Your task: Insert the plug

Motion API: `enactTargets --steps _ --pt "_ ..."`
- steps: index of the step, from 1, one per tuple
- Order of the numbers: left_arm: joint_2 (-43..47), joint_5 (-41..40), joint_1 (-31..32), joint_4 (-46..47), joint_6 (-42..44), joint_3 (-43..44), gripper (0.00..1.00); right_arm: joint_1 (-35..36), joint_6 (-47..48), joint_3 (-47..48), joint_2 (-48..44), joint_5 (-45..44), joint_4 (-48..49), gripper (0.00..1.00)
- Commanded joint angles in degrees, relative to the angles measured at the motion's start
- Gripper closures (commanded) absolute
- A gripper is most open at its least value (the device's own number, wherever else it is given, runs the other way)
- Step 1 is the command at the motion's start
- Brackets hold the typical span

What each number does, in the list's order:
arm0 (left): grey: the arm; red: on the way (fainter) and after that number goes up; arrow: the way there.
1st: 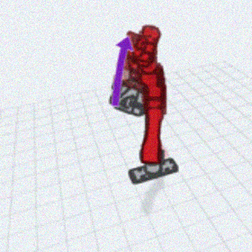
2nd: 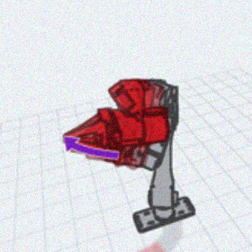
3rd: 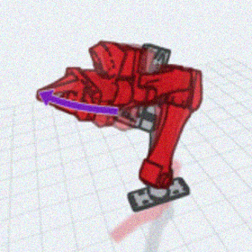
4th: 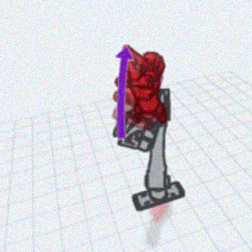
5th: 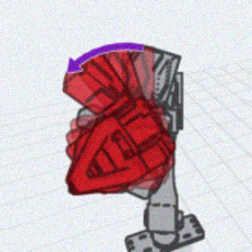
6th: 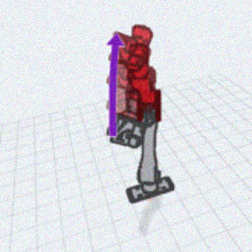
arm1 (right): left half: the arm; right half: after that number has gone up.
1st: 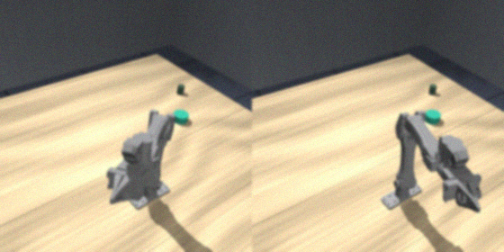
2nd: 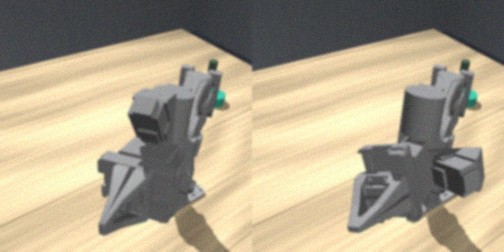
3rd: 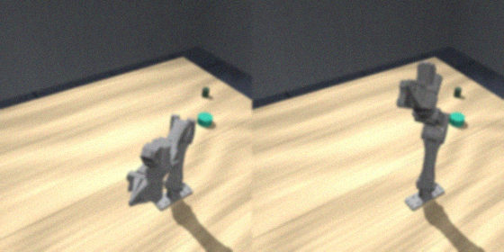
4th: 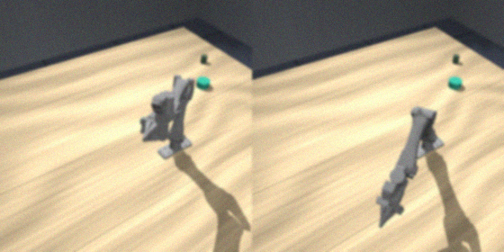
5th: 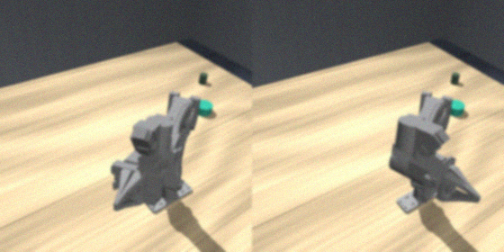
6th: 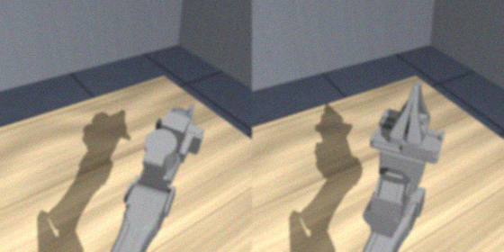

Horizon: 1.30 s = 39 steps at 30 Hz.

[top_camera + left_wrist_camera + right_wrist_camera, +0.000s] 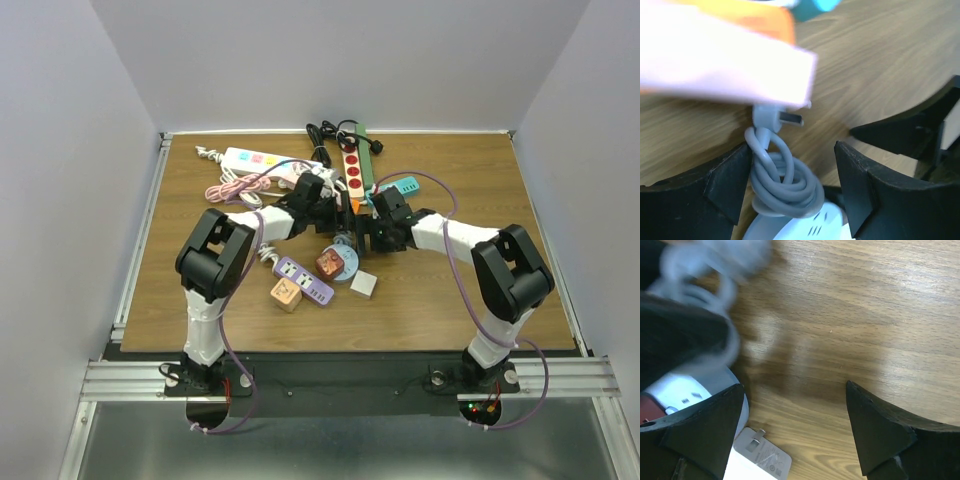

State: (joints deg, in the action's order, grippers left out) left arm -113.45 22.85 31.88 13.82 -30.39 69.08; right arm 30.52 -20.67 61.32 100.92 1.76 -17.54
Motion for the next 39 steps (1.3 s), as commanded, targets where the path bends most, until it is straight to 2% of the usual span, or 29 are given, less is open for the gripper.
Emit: enactTargets --steps 1,9,15,19,22,25,26,29,30,33,34,39 --pt "-1.86 6.41 4.06 5.25 1.83 7.37 0.23 1.12 -1.92 0.73 -1.08 1.06 -1.09 0.13" --pt "-5.81 12.11 7.76 5.77 2.44 11.16 0.24 1.12 -4.38 0.38 -8.80 -6.76 -3.55 0.10" --pt "-7.49 17.83 9.43 6.83 3.85 15.99 0.24 1.12 -4.03 0.73 -15.04 -12.39 -10.75 0.08" --pt "-6.44 14.69 8.56 4.55 5.59 18.81 0.23 1.12 -4.30 0.03 -20.22 -12.31 -13.13 0.07" --pt "-2.41 8.45 5.75 1.38 7.53 18.65 0.21 1.20 -0.19 0.29 -24.44 -7.33 -12.70 0.08" --pt "5.32 -0.41 2.06 0.07 7.89 15.92 0.21 3.66 3.51 2.04 -25.78 -5.28 -12.52 0.08" --pt "7.78 -2.88 1.35 -0.29 8.50 13.48 0.20 5.06 5.53 3.62 -25.60 -5.97 -12.52 0.08" --pt "17.89 -17.10 -0.06 -4.75 9.91 8.29 0.18 12.70 7.74 5.82 -23.16 -7.20 -11.12 0.09" --pt "22.52 -24.71 -0.06 -6.16 10.44 7.05 0.17 16.20 7.66 6.00 -22.45 -7.56 -10.50 0.09" --pt "30.79 -33.27 0.11 -10.99 10.36 0.46 0.17 18.25 5.03 6.01 -20.77 -8.87 -7.69 0.09" --pt "32.75 -35.31 0.64 -12.14 10.18 -3.73 0.17 18.34 3.98 5.92 -20.68 -11.40 -7.25 0.09" --pt "42.51 -44.45 7.92 -21.63 7.28 -13.43 0.17 17.56 2.65 6.44 -21.64 -21.70 -6.89 0.03"
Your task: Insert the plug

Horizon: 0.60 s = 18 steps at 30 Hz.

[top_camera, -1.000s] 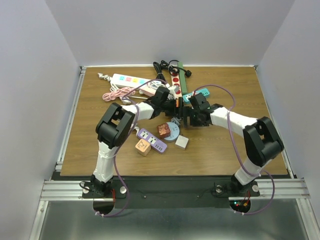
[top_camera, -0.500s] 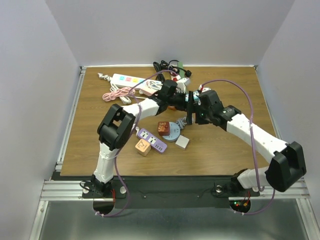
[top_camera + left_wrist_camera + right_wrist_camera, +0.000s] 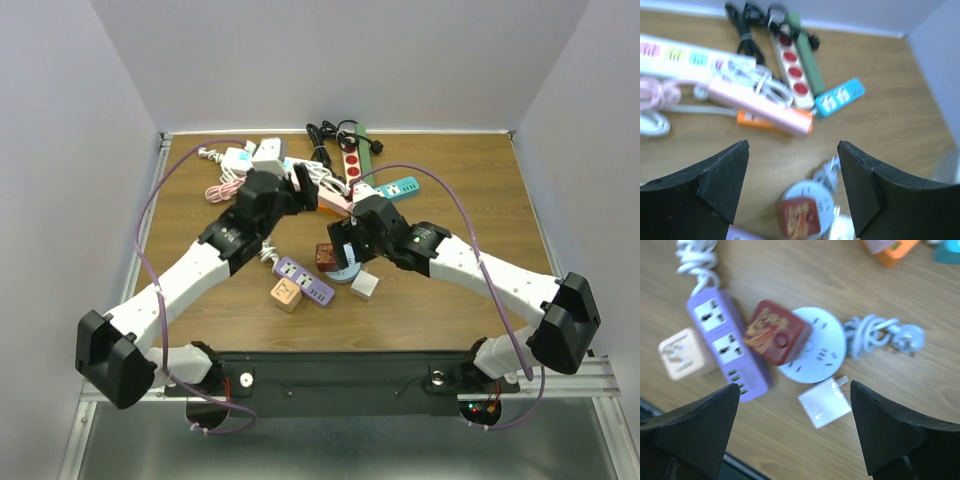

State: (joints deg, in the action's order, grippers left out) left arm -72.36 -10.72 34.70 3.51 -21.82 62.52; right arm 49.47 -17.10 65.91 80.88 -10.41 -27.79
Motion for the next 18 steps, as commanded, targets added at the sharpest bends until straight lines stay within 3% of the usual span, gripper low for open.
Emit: enactTargets --steps 1,6,11,18 --pt "2.30 -11.86 6.42 -12.98 -3.29 -8.37 0.17 -2.09 -0.83 2.20 -2.39 -10.23 3.36 0.03" --pt "8.35 -12.75 11.70 -20.72 -9.37 -12.15 0.17 -11.04 -0.83 1.15 -5.56 -4.88 4.50 0.02" --pt "13.37 -13.71 14.34 -27.83 -13.15 -14.44 0.16 -15.19 -0.12 -0.69 -6.96 -0.33 7.04 0.01" --pt "13.29 -9.86 14.78 -29.19 -13.60 -17.52 0.14 -16.07 -1.00 -3.42 -7.49 3.91 9.95 0.01"
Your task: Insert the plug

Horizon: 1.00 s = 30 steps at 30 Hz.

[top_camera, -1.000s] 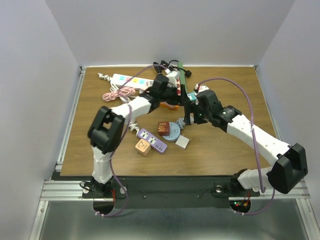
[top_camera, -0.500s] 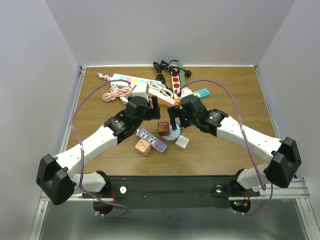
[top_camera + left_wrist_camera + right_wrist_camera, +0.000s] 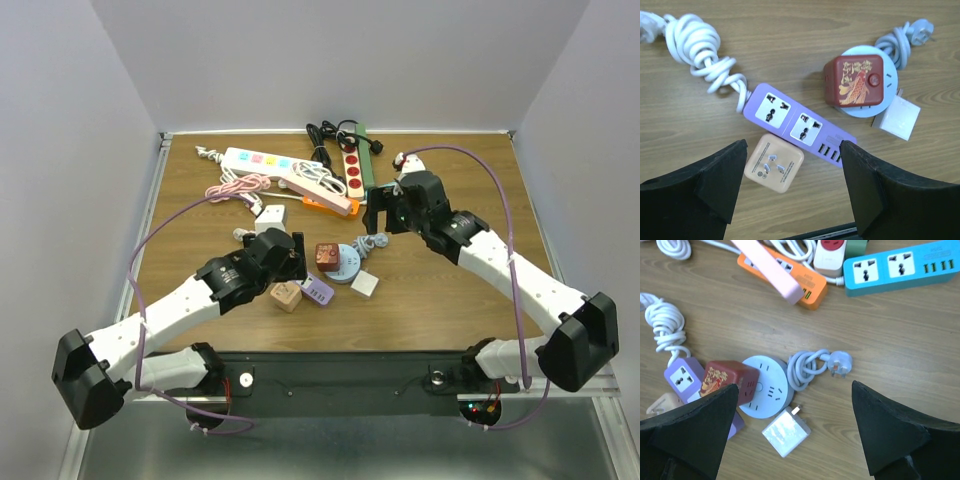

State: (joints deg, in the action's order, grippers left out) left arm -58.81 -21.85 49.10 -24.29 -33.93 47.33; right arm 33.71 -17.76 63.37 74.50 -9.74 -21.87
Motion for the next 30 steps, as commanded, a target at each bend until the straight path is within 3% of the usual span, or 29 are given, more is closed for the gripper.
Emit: enactTargets --steps 1,8,23,30 --pt "-0.34 1.89 0.38 -0.76 -1.57 -3.03 0.14 -0.32 -0.43 -1.23 -1.28 3.49 4.20 0.01" --pt "-2.89 4.62 0.47 2.85 -0.43 -7.16 0.11 -0.32 -0.61 -2.38 -2.34 4.11 4.73 0.01" --pt "-11.42 7.69 1.00 2.85 0.89 -6.73 0.11 -0.76 -1.23 -3.52 -3.04 3.76 4.82 0.01" --pt "-12.91 10.59 1.61 0.48 0.97 -5.50 0.18 -1.02 -1.23 -3.96 -3.05 3.58 4.82 0.01"
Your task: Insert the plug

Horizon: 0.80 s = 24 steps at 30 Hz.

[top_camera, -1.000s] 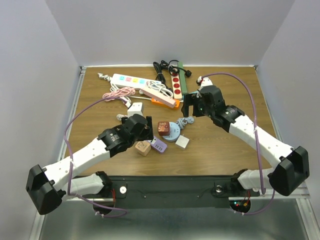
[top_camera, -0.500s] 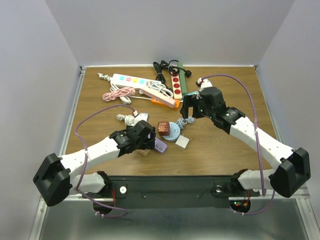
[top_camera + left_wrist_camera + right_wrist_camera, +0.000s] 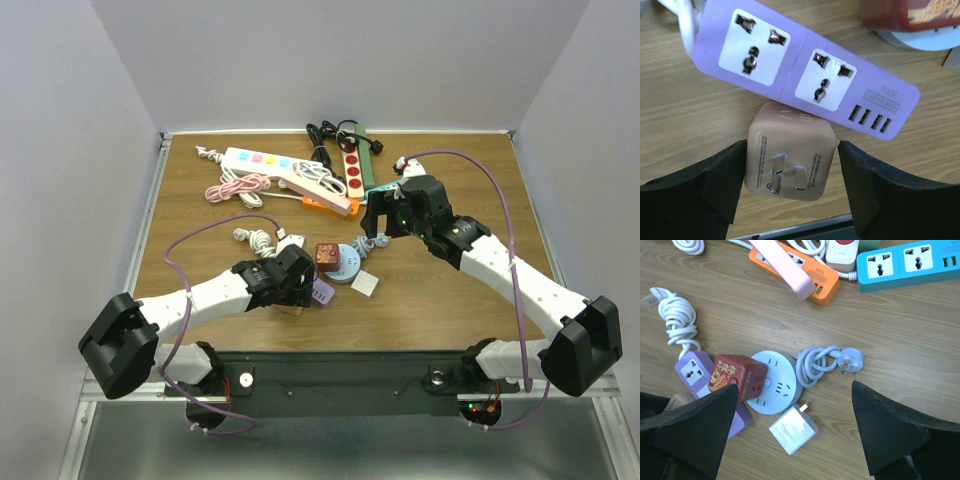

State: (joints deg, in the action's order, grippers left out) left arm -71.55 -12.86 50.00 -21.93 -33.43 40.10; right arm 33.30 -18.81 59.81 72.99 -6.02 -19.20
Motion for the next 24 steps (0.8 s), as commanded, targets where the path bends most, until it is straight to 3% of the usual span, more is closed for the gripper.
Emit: enactTargets --steps 1,6,7,9,10,12,17,24 --pt "-0.61 1.96 0.72 -2.15 0.56 2.00 0.21 -0.52 -0.18 -0.40 -1.54 -0.13 2.15 0.01" --pt "-0.96 3.63 0.98 -3.64 1.08 2.88 0.45 -0.78 0.00 0.04 -1.10 -0.13 2.15 0.00" --pt "-0.87 4.07 0.89 -3.64 1.35 3.06 0.60 -0.87 0.09 0.13 -1.01 -0.13 2.32 0.01" --pt "-0.52 5.12 0.89 -4.51 1.79 3.58 0.75 -1.13 0.70 0.74 -0.66 -0.13 2.24 0.00" --pt "-0.17 5.48 0.89 -4.87 1.96 4.02 0.89 -1.31 0.96 1.09 -0.57 -0.22 2.24 0.00" --pt "1.58 6.18 0.89 -5.92 2.05 5.95 1.00 -2.09 2.19 1.71 -0.66 0.57 2.33 0.01" --pt "5.01 11.00 -0.42 -4.44 1.96 13.94 1.00 -2.98 6.85 3.99 -2.84 3.73 2.59 0.00" --pt "3.97 32.06 -9.29 13.89 2.59 22.22 1.00 -2.89 15.02 4.08 -10.13 16.37 7.86 0.00"
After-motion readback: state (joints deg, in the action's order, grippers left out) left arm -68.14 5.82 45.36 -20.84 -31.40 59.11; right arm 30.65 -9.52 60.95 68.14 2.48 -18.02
